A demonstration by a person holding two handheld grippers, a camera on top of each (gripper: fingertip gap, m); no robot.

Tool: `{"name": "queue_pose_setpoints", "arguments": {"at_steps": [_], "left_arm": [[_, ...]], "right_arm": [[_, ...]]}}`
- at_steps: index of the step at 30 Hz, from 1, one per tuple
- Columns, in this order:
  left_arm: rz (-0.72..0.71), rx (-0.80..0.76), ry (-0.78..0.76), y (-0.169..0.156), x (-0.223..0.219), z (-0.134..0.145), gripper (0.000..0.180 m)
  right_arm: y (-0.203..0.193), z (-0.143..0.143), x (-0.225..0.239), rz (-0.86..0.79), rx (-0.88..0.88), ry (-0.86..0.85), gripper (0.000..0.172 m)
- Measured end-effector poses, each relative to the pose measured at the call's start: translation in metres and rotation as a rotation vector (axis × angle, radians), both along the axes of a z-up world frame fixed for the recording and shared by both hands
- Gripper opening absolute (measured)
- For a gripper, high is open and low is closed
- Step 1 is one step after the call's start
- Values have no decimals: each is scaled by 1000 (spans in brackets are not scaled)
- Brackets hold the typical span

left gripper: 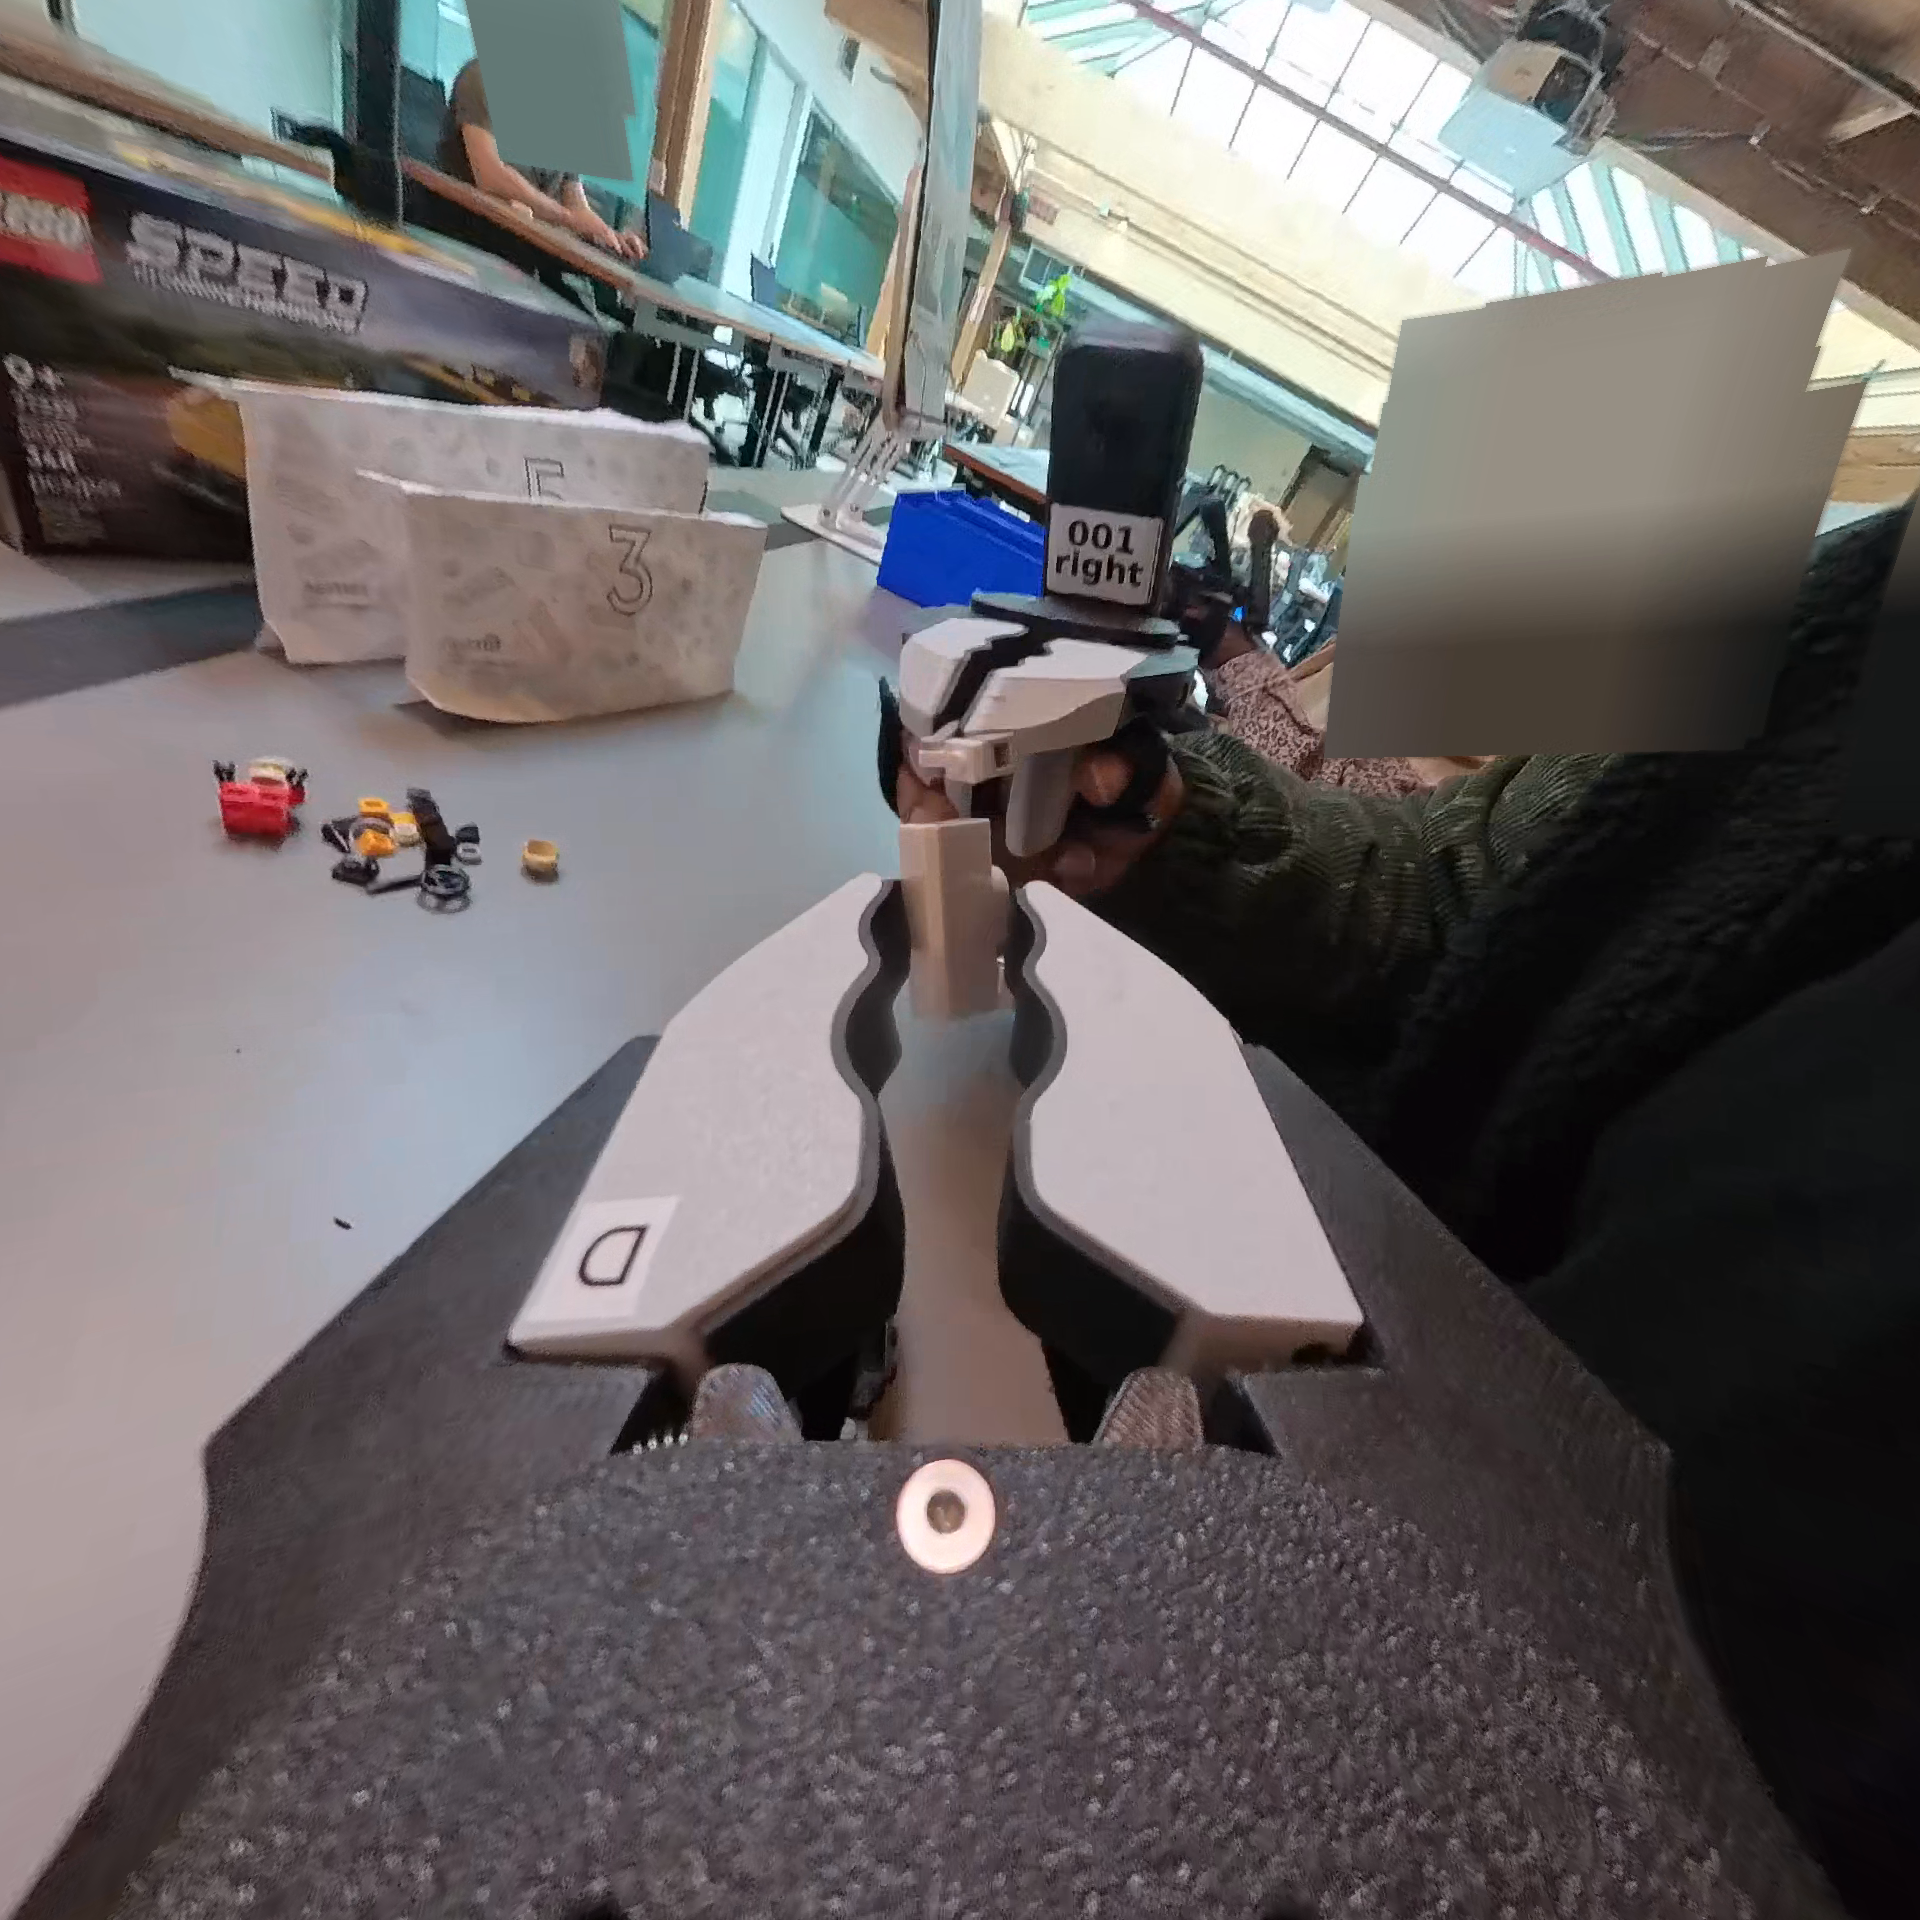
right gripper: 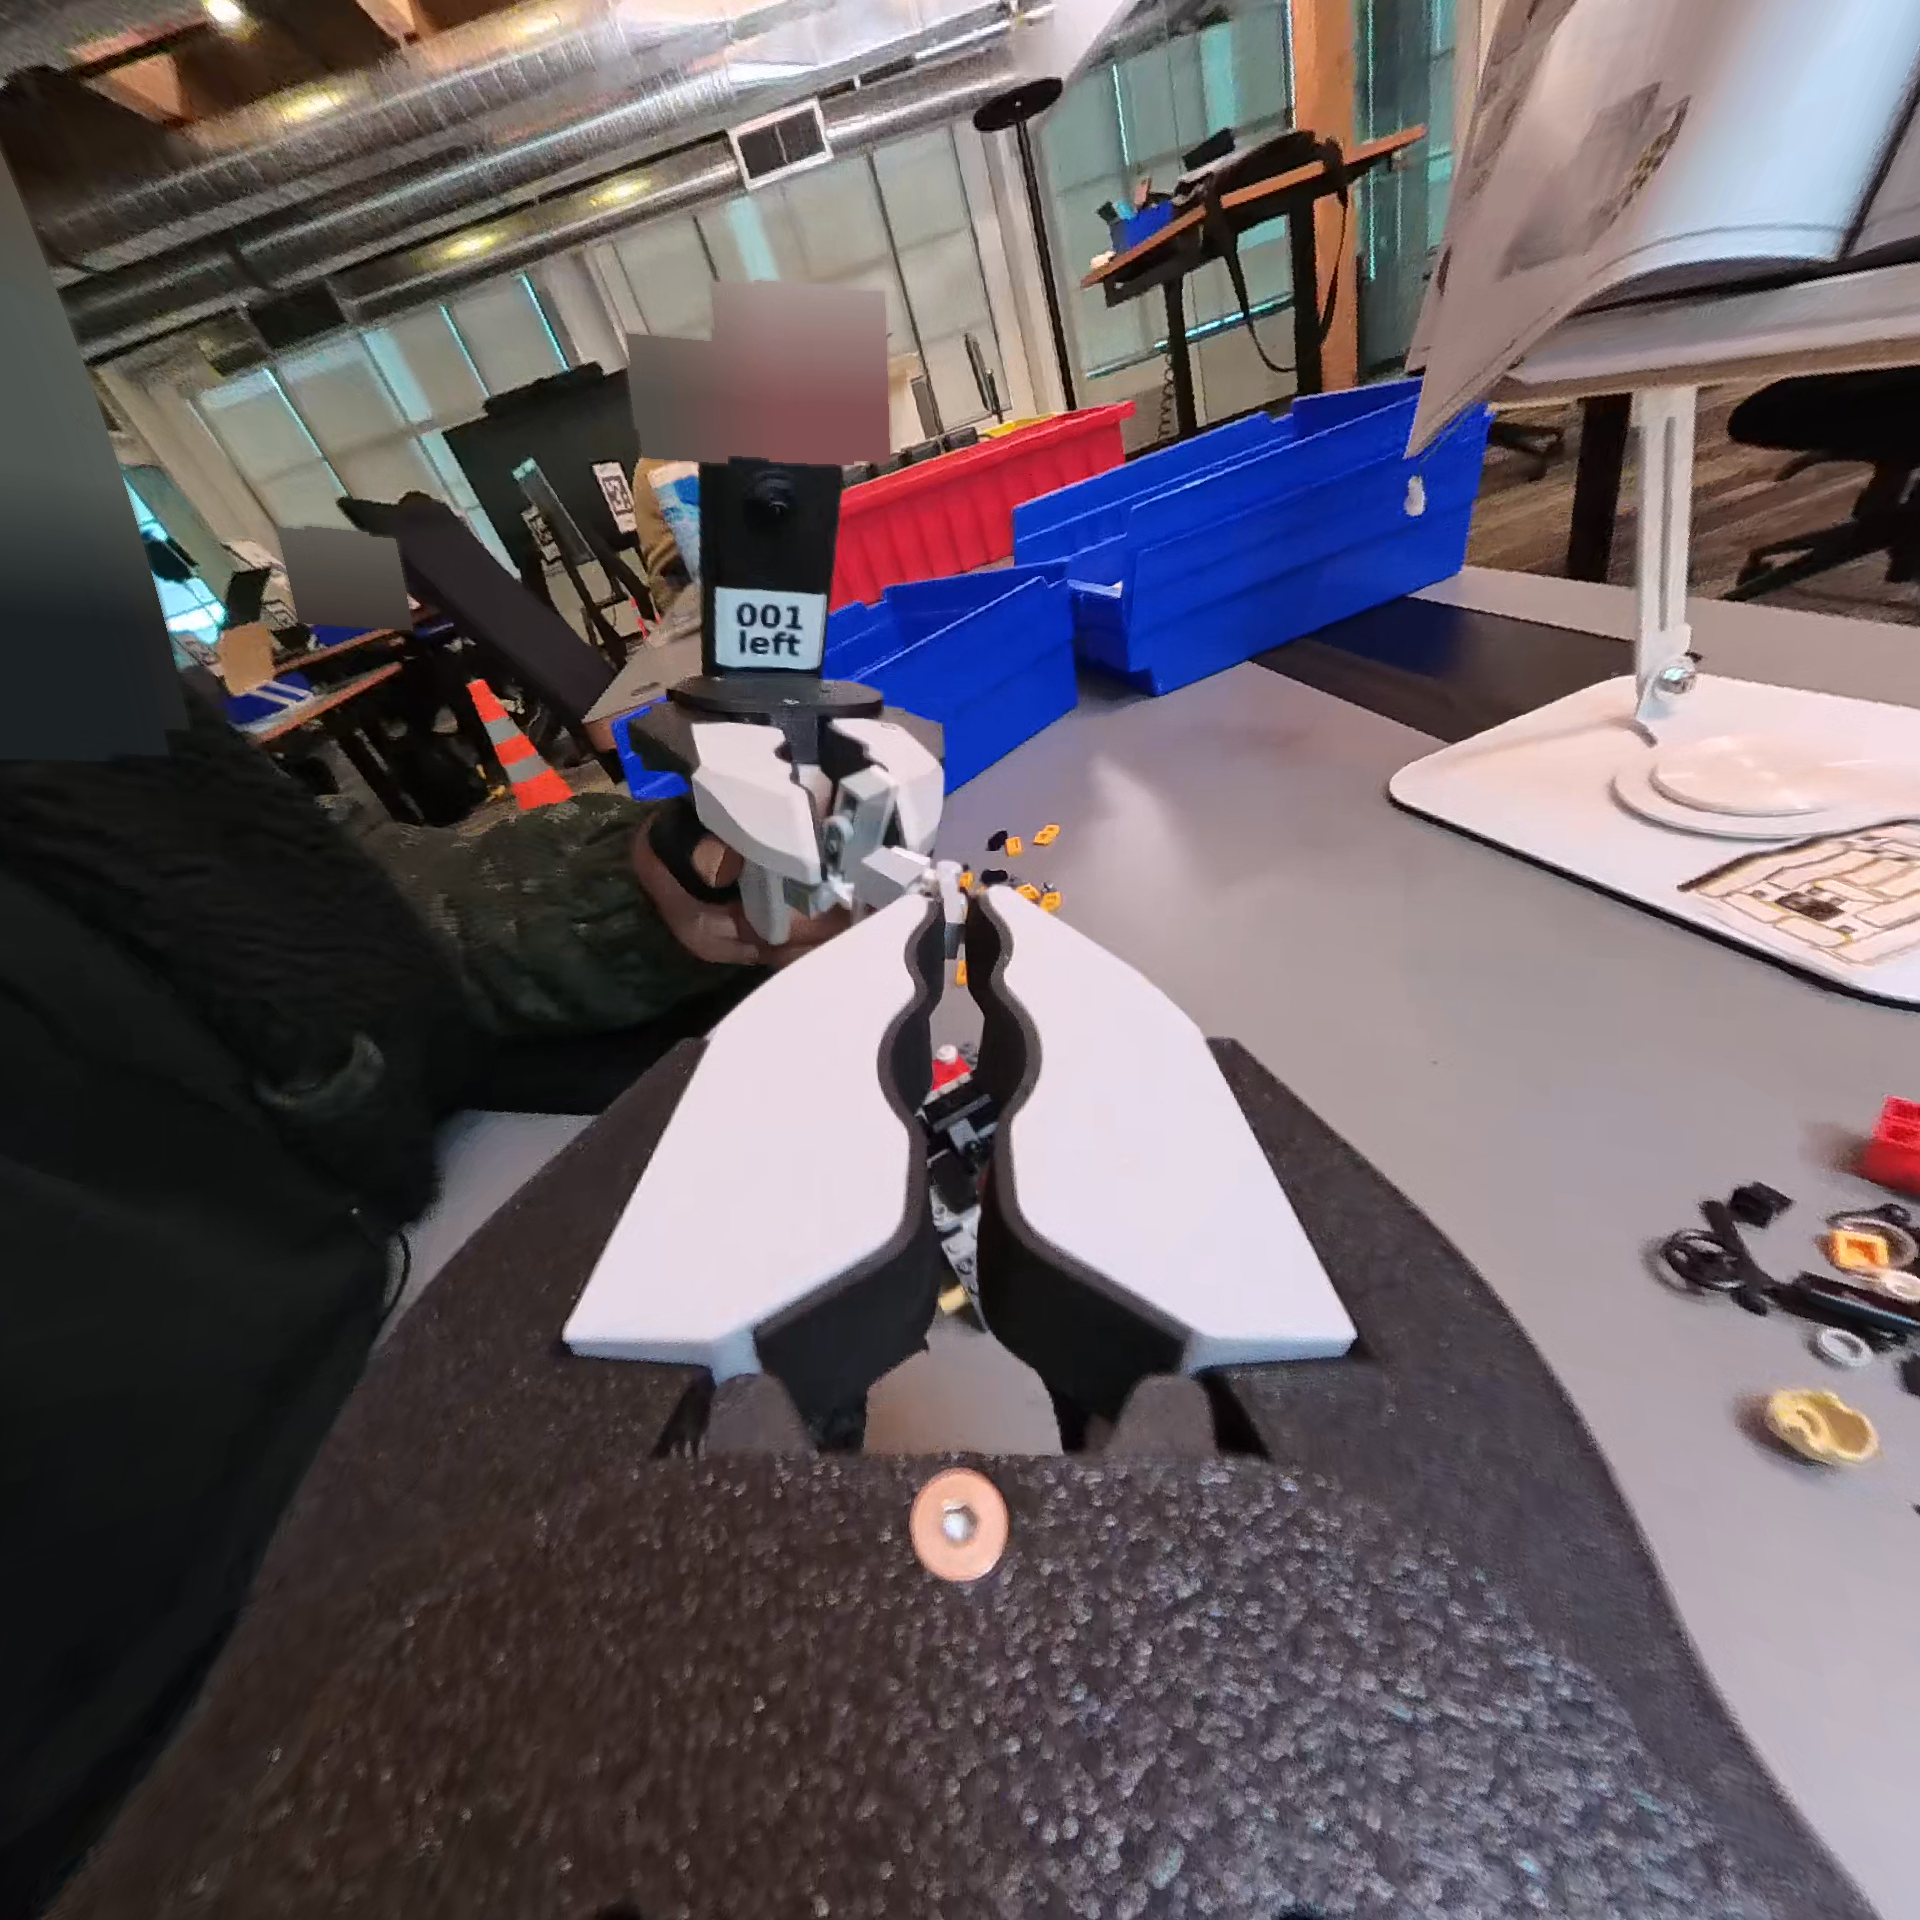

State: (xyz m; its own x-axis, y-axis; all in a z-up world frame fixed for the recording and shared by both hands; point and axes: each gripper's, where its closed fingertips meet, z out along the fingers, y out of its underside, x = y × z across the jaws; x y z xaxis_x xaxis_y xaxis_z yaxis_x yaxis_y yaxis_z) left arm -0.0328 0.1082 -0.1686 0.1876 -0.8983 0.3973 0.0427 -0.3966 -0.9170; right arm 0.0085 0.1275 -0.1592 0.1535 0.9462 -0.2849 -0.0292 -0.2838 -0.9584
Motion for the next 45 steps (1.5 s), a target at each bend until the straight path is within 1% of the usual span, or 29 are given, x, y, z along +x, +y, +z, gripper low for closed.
{"name": "queue_pose_setpoints", "arguments": {"at_steps": [3,5,9,11,14,17,20,22,27,29,32,34,36,41,45], "left_arm": [[-5,-35,85,3,6,-17,18],[-10,-65,138,4,11,-29,19],[3,-63,367,11,20,-63,19],[22,-55,432,17,21,-73,19],[28,-74,481,22,21,-82,19],[19,-65,497,22,24,-84,19],[12,-19,541,20,27,-86,19],[10,17,571,18,28,-87,24],[-2,49,562,13,28,-82,36],[-2,54,499,11,29,-70,35],[-6,17,356,9,35,-47,33],[2,-6,305,10,37,-39,30],[-1,-6,303,10,38,-37,21],[31,-10,336,11,36,-37,20],[48,38,357,9,36,-35,20]], "right_arm": [[6,-4,6,-4,-20,-1,4],[6,-5,6,-9,-2,-22,4],[7,-10,6,-17,9,-58,4],[10,-13,7,-29,12,-77,4],[11,-16,8,-29,-1,-82,4],[11,-18,7,-21,-12,-84,4],[11,-21,7,-18,-16,-96,4],[11,-23,7,-17,-15,-109,4],[10,-32,7,-12,-7,-156,4],[9,-35,5,-10,6,-177,4],[4,-39,-2,-1,37,-207,4],[0,-41,-6,4,64,-229,4],[-3,-40,-10,5,82,-232,4],[-2,-40,-10,-22,140,-279,4],[-2,-38,-9,5,91,-249,4]]}}
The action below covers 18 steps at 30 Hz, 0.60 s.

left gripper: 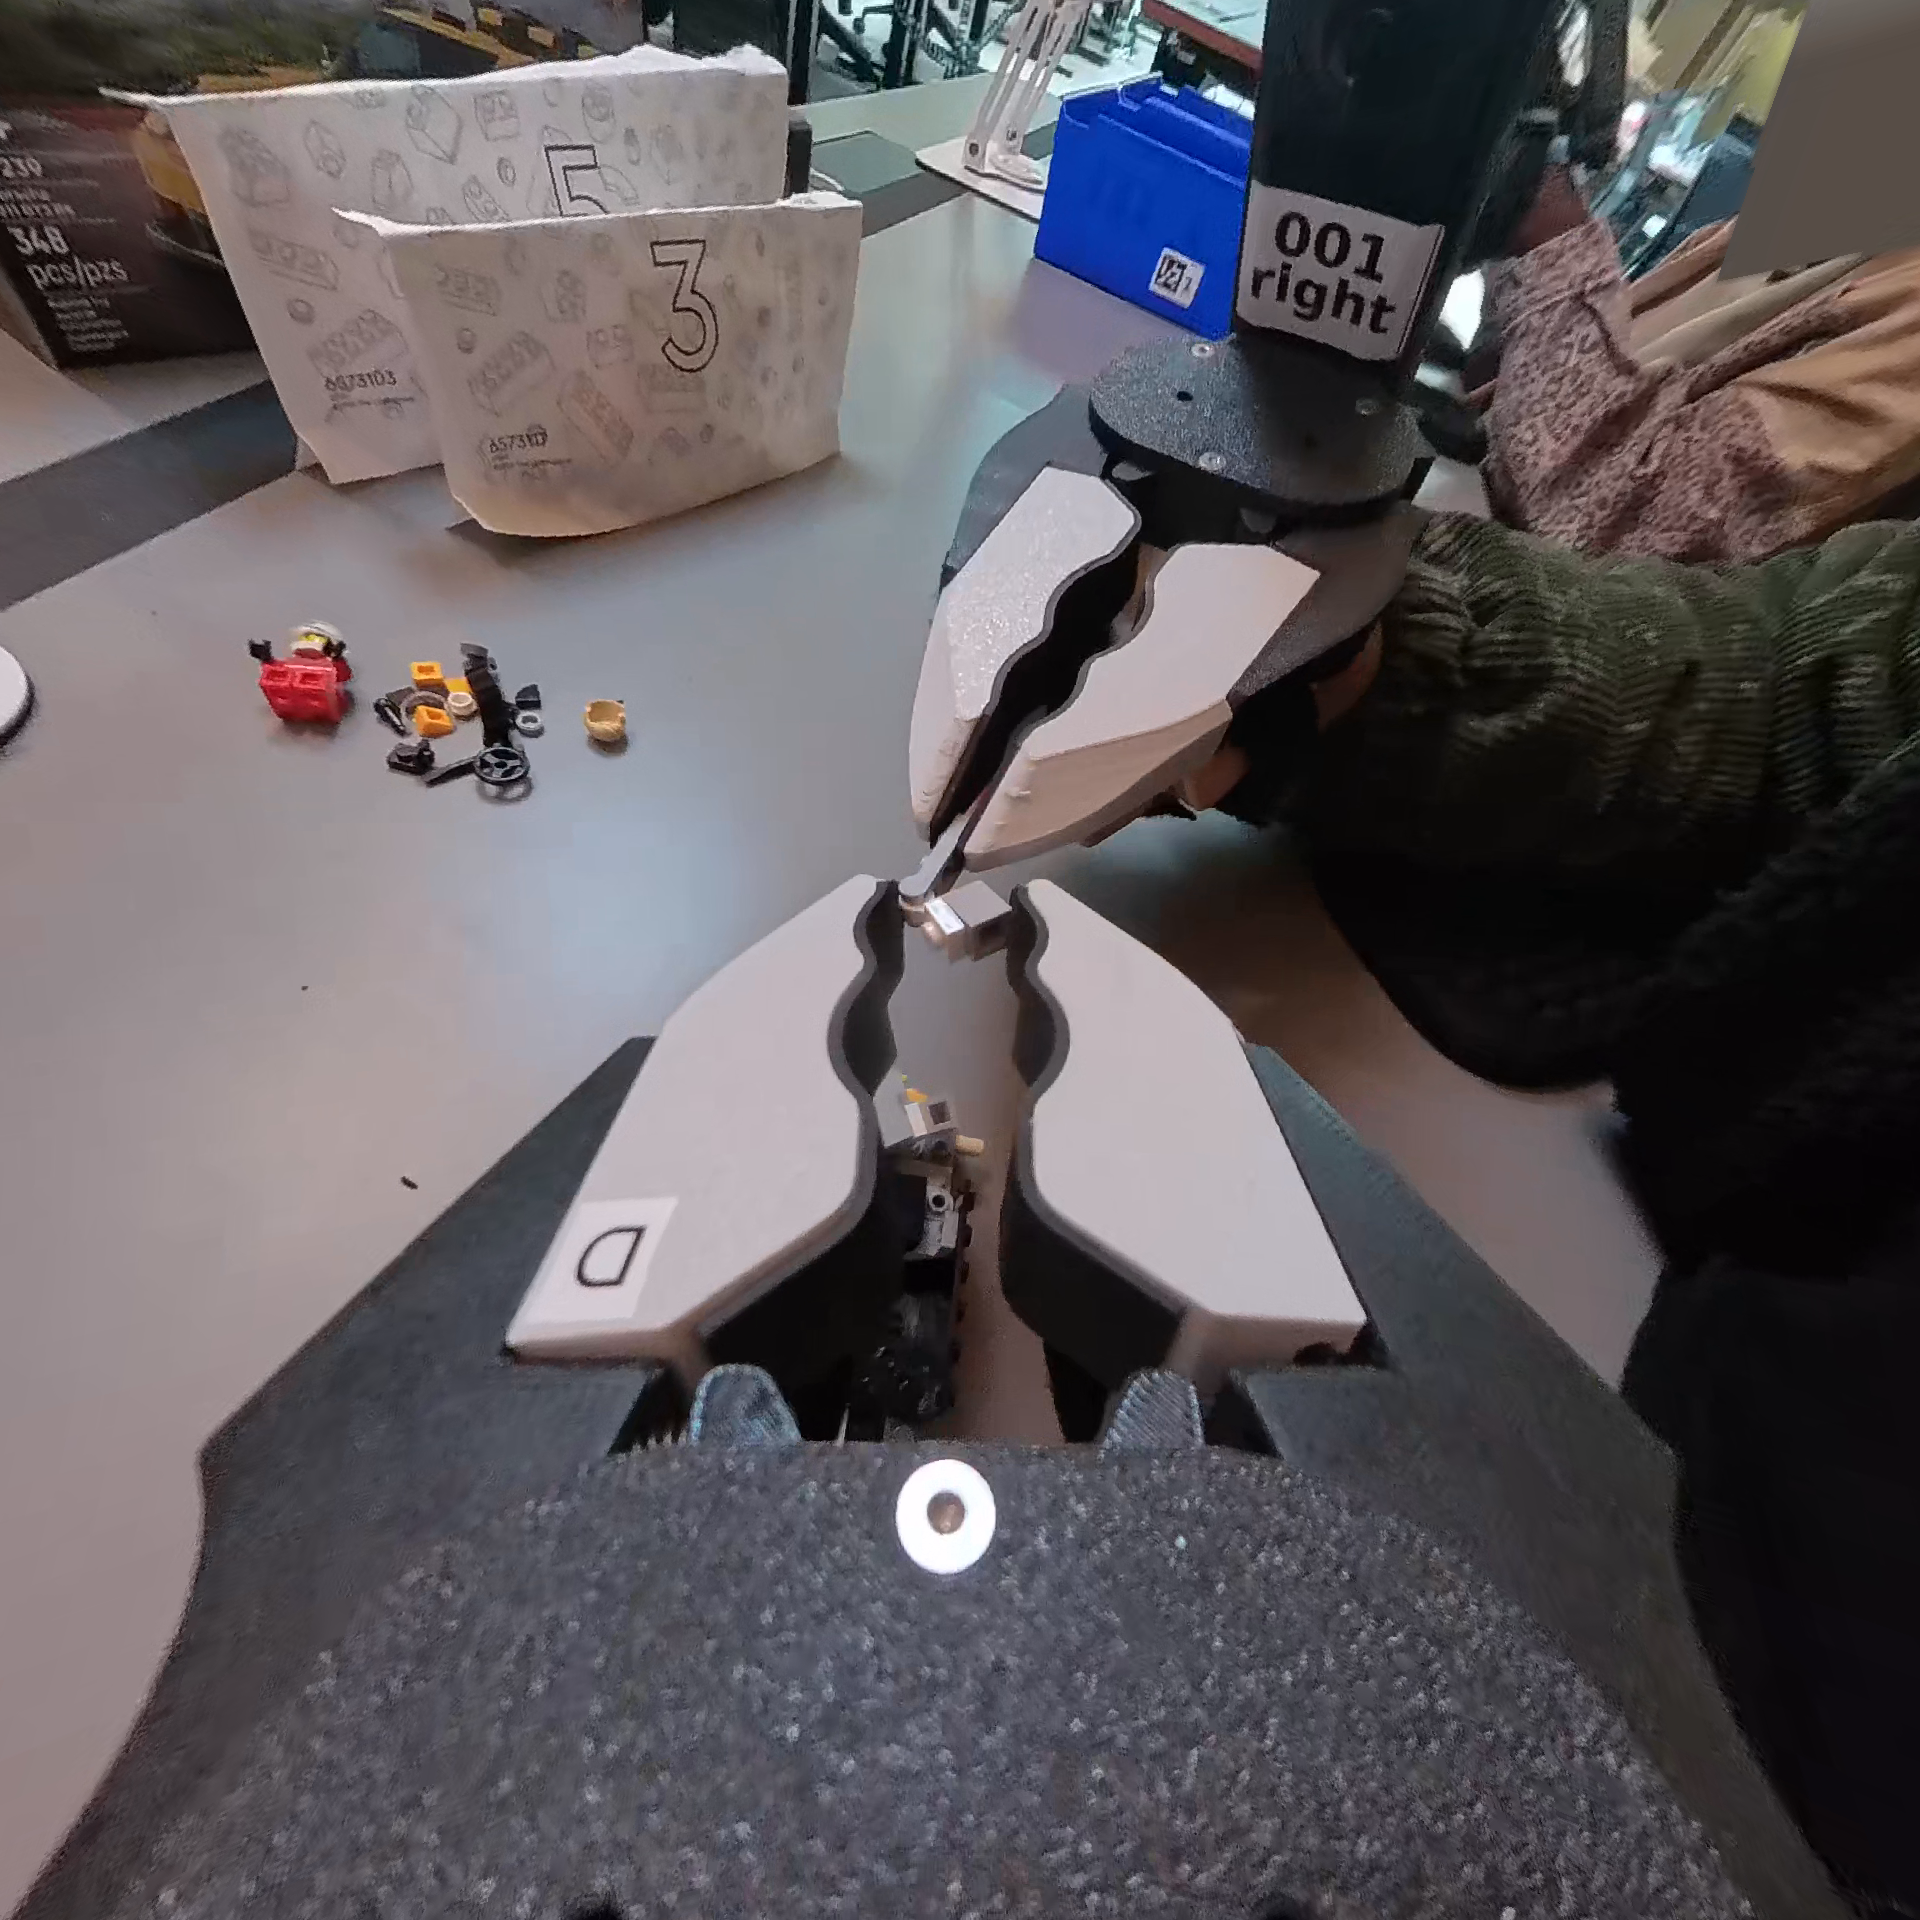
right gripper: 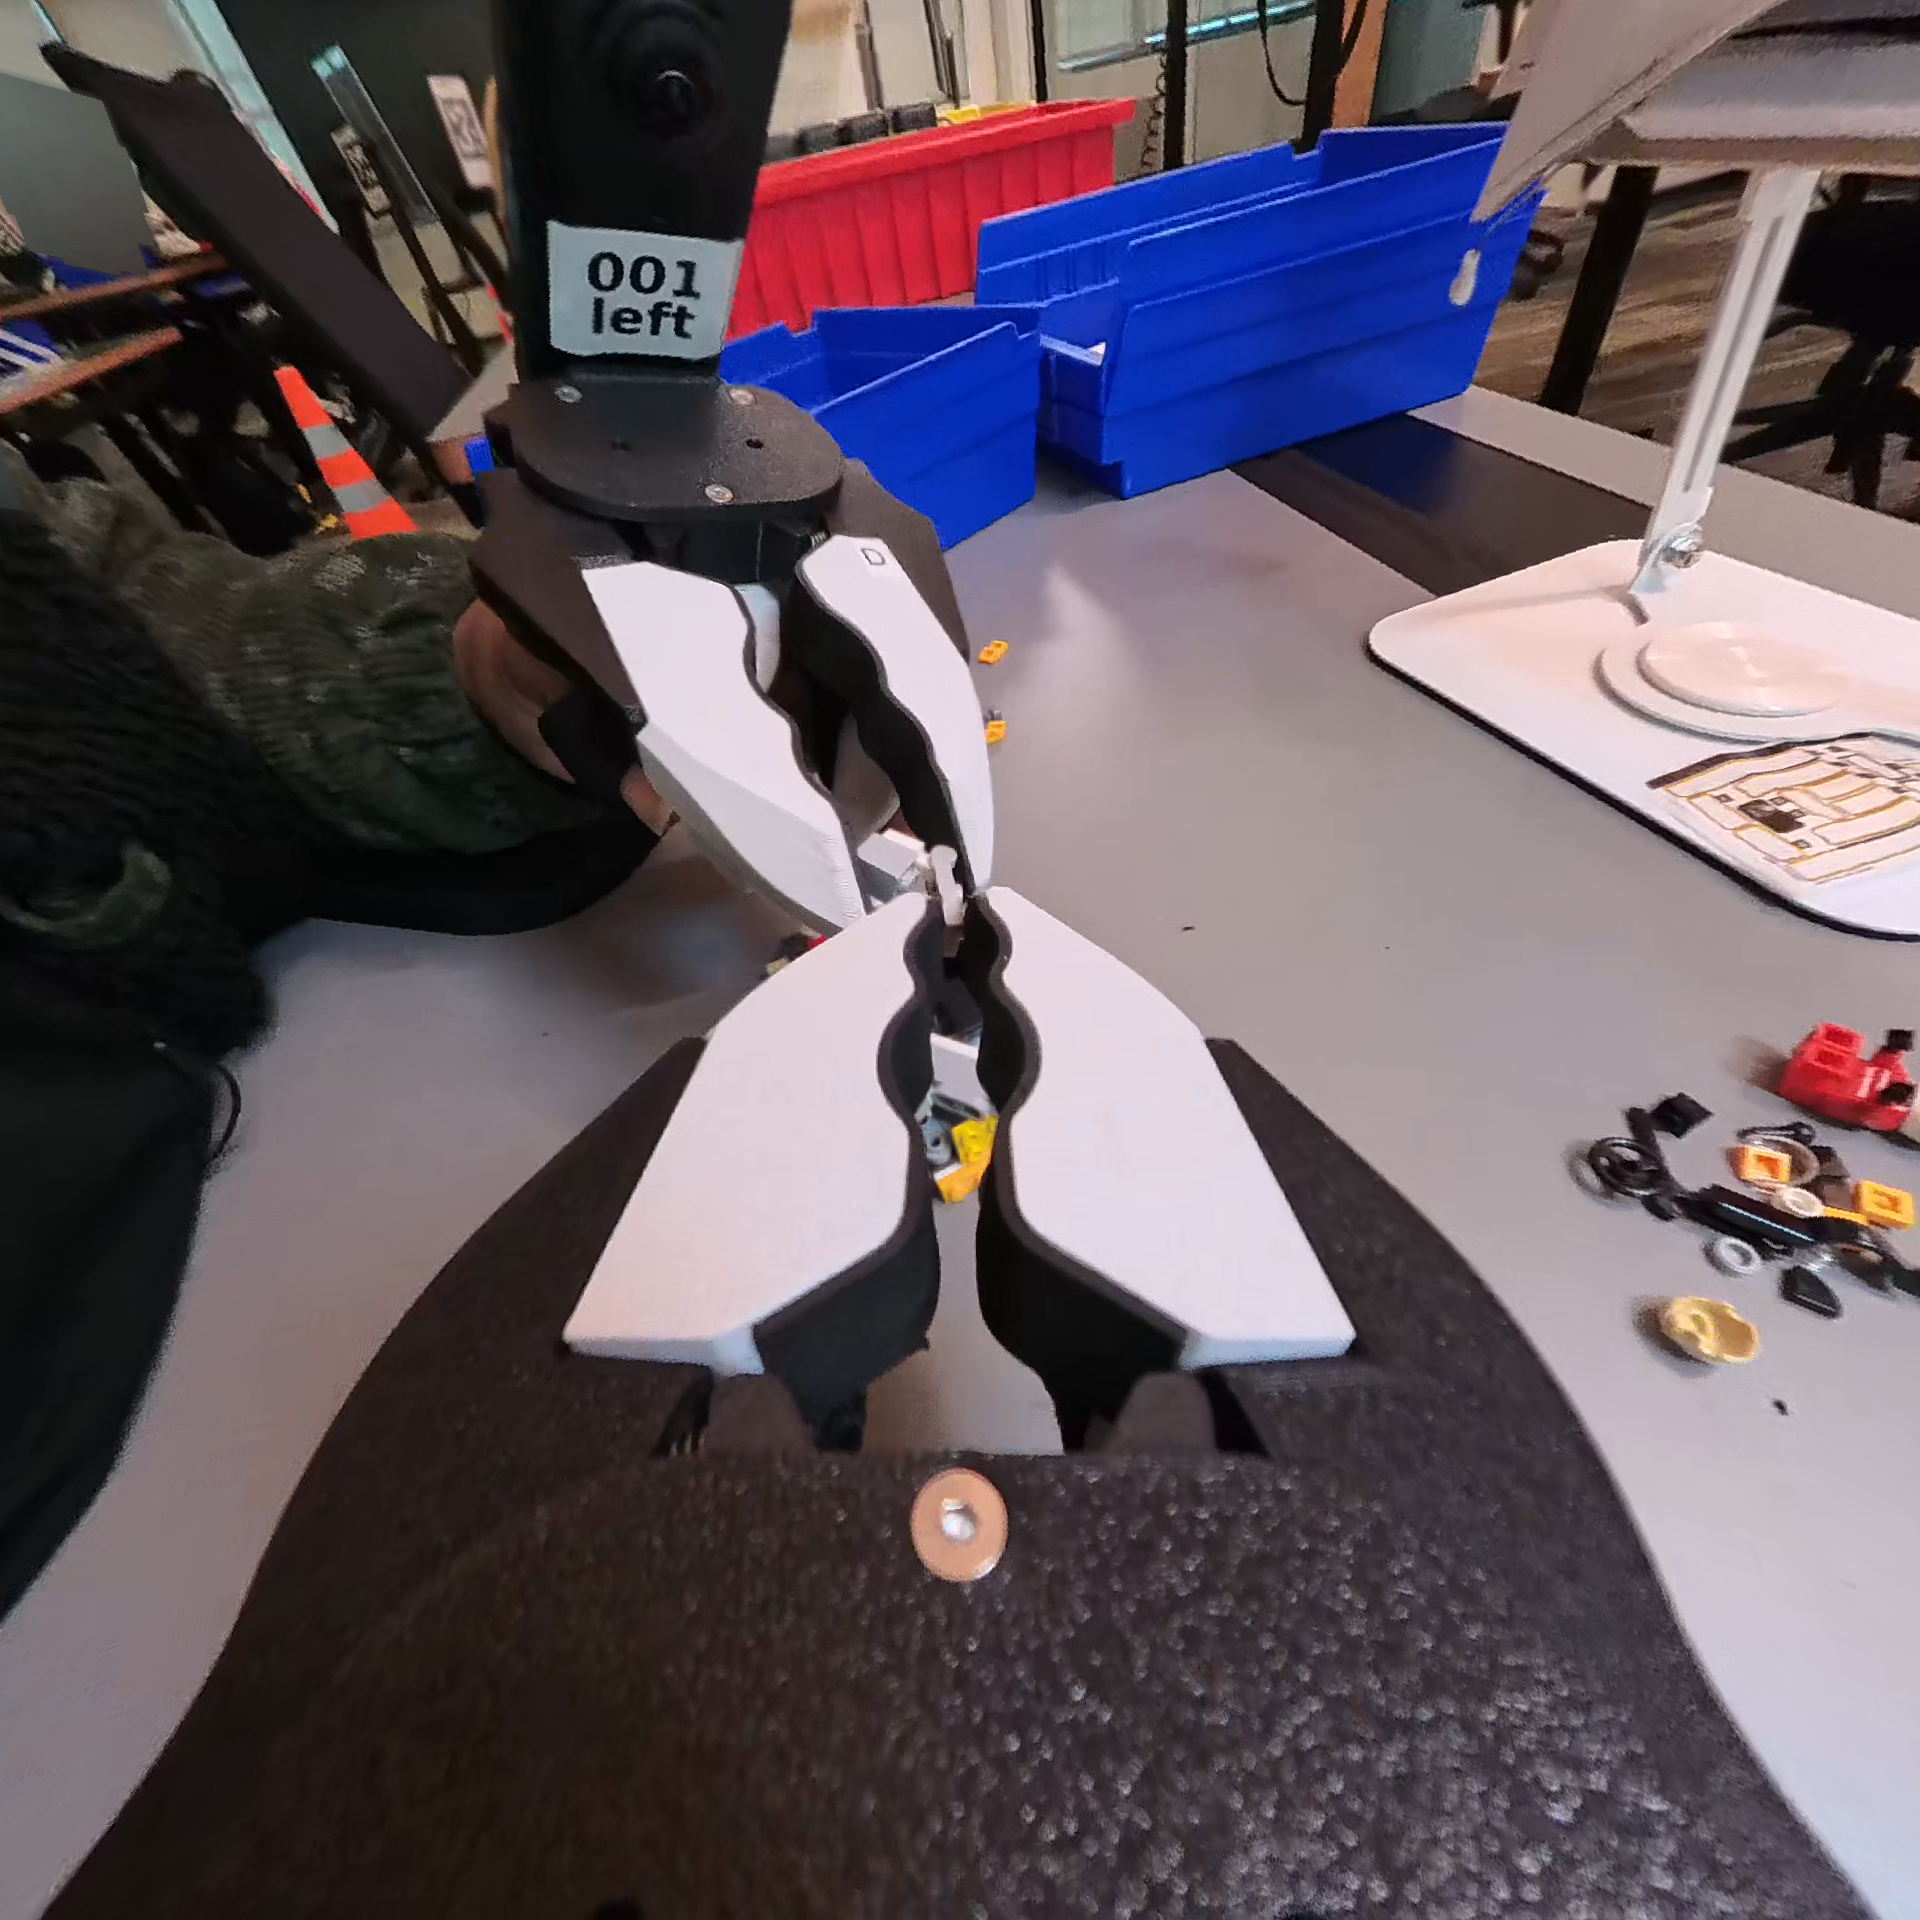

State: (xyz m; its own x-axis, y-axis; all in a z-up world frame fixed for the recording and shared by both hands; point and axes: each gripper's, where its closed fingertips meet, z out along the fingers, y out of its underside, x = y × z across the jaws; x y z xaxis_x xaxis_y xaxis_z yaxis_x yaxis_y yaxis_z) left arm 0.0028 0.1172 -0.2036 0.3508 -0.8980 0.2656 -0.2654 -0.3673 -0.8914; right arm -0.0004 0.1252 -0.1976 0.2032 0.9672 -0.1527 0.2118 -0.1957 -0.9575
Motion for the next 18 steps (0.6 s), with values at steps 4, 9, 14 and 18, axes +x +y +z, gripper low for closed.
{"name": "queue_pose_setpoints", "arguments": {"at_steps": [4,9,14,18], "left_arm": [[-14,23,-4,-4,0,1,20],[-53,74,-3,-11,1,4,19],[-53,112,-27,-11,-13,11,14],[-115,206,19,-24,-11,14,15]], "right_arm": [[-4,0,0,23,14,-9,4],[-10,3,2,67,57,-18,4],[-8,8,14,75,116,-18,4],[-1,23,28,57,137,44,4]]}}
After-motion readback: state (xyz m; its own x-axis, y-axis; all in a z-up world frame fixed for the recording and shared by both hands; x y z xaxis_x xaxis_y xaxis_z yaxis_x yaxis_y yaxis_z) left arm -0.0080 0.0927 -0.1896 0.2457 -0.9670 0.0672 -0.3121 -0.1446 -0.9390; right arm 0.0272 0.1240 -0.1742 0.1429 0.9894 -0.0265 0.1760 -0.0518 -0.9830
